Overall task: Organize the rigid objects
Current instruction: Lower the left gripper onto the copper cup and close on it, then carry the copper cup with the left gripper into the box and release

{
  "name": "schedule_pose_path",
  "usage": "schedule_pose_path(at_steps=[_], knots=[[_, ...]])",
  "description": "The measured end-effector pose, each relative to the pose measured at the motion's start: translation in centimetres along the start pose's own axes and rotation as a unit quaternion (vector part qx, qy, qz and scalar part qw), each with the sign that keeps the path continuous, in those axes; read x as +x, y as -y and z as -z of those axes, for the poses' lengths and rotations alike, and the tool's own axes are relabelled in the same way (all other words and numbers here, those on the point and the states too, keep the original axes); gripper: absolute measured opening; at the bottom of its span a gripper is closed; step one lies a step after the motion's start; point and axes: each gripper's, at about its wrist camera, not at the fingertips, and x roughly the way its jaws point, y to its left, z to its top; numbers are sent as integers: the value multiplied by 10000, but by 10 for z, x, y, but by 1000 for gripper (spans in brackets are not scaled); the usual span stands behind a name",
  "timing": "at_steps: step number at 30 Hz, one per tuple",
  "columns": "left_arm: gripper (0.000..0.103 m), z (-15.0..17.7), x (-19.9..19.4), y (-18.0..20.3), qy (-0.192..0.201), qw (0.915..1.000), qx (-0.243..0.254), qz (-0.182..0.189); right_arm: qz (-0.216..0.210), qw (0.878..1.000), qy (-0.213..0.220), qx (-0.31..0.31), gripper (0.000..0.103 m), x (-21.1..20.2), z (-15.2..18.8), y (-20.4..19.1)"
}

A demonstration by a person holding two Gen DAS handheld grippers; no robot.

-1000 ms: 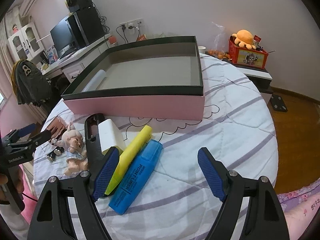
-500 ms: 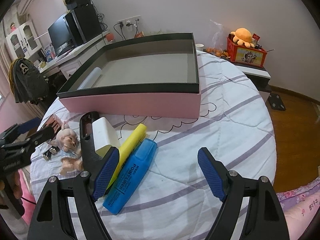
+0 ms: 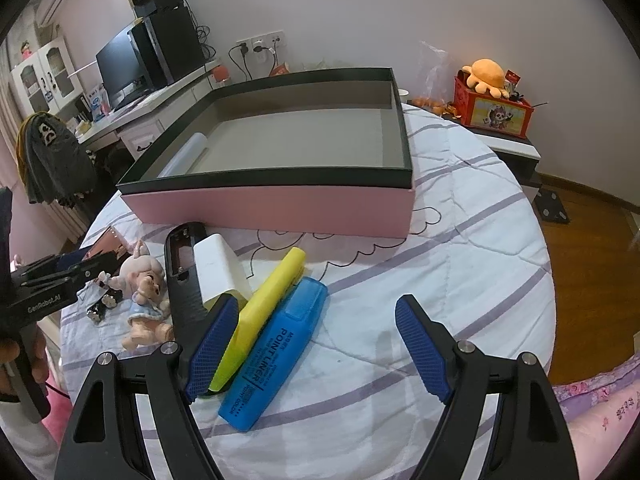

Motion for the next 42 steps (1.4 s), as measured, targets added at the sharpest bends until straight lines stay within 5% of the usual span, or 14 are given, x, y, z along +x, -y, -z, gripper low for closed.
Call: schedule_pose_path(at_steps=[12,23,33,42], knots=[[48,5,2,0,28,9987,-509,-15,-33,10000,-10,-51,82,-1,0,-5],[48,-15,-45,9,585,9975,-387,-28,-133,9997,187,-77,82,-14,-8,-2],[48,-67,-57,28,961,9951,-231,-37,-211,9986,473,-89,82,-23,-25,4],[48,-120,-32,47,951,9953,-157,-38,-221,9957,894,-22,82,-19,-73,11]])
